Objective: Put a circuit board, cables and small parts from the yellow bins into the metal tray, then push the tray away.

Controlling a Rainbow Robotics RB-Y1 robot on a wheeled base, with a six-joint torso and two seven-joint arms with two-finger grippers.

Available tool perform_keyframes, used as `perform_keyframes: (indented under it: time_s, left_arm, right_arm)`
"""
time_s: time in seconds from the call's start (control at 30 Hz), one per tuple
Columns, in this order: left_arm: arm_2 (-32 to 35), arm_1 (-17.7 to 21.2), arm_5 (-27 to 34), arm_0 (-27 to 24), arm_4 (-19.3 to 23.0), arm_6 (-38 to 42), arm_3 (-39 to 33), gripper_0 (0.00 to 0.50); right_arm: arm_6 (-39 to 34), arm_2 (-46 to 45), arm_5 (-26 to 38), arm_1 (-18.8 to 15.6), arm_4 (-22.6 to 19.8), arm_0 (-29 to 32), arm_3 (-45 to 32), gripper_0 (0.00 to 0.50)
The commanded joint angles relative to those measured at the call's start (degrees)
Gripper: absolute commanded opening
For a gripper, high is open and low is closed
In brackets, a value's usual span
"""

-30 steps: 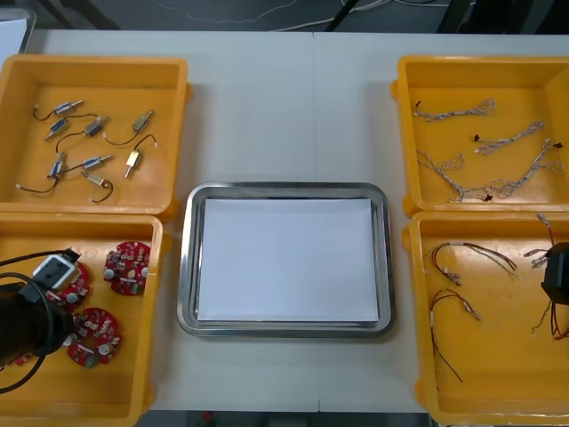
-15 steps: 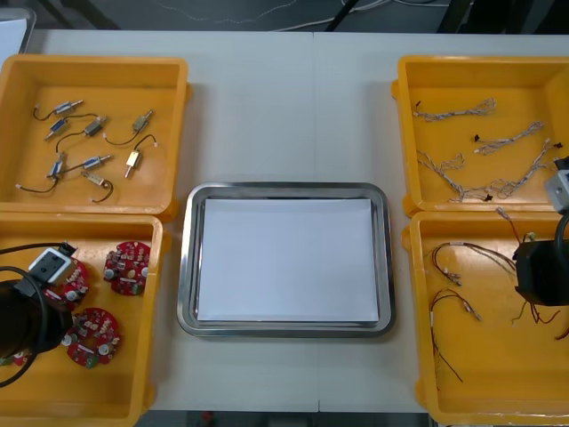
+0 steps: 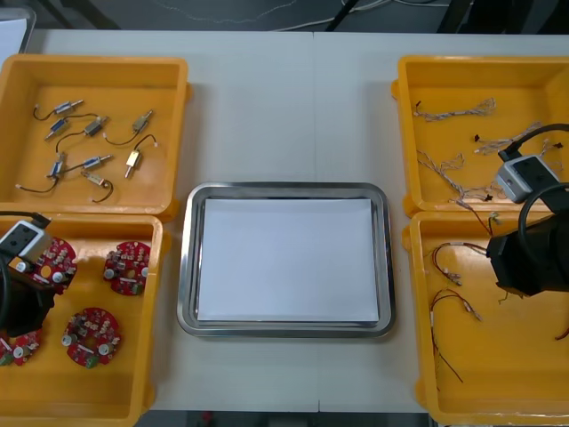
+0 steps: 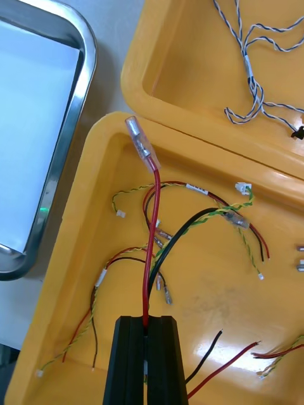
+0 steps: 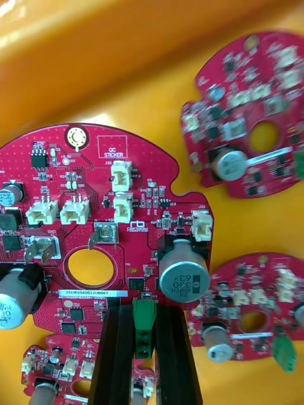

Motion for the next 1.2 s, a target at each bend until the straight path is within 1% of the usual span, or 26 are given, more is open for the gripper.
perform_keyframes:
  time_s: [0.03,0.13,0.3,0.57,0.63,0.7,0.73,0.77,0.8,0.9,1.0,1.07,1.2]
  left_arm:
    - [2.23,2.18,4.94,-4.20,1.29,10.25,-4.79,0.000]
    - [2.23,2.10,8.64,-6.22,1.64,14.03,-6.02,0.000]
    - [2.06,2.01,15.76,-9.65,2.35,23.61,-10.59,0.000]
    - [0.12,2.10,24.28,-14.93,3.49,33.19,-15.33,0.000]
    - [-1.02,2.10,24.98,-16.07,3.49,35.03,-15.95,0.000]
    - [-3.57,2.10,25.42,-18.00,2.79,38.20,-17.00,0.000]
    - [-3.57,2.10,25.42,-18.00,2.79,38.20,-17.00,0.000]
    - [-6.12,2.10,25.69,-19.76,1.29,40.48,-17.44,0.000]
    - [-6.82,2.10,25.69,-20.29,0.94,41.10,-17.53,0.000]
    - [-12.27,2.10,26.83,-24.51,-1.87,45.14,-17.44,0.000]
    - [-16.49,2.27,27.80,-27.58,-3.89,48.30,-17.53,0.000]
    - [-18.69,2.18,28.24,-29.08,-4.60,50.32,-17.44,0.000]
    - [-20.53,2.01,27.44,-29.87,-4.86,51.82,-17.44,0.000]
  right_arm:
    - [4.56,1.23,0.21,-1.90,0.63,-2.29,0.94,0.000]
    - [4.47,2.37,0.21,-1.98,0.90,-3.00,1.38,0.000]
    - [4.03,5.44,0.21,-3.04,2.74,-3.87,1.74,0.000]
    - [4.56,5.71,0.21,-3.13,1.87,-4.05,2.35,0.000]
    - [4.73,5.62,0.21,-3.13,1.95,-4.14,2.35,0.000]
    - [4.82,5.62,0.21,-3.13,2.04,-4.14,2.35,0.000]
    - [4.82,5.62,0.21,-3.13,2.04,-4.14,2.35,0.000]
    - [4.82,5.62,0.21,-3.13,2.04,-4.14,2.35,0.000]
    - [4.82,5.62,0.21,-3.13,2.04,-4.14,2.35,0.000]
    - [4.82,5.62,0.21,-3.13,2.04,-4.14,2.35,0.000]
    - [4.82,5.62,0.21,-3.13,2.04,-4.14,2.35,0.000]
    - [4.82,5.62,0.21,-3.13,2.04,-4.14,2.35,0.000]
    - [4.82,5.62,0.21,-3.13,2.04,-4.14,2.35,0.000]
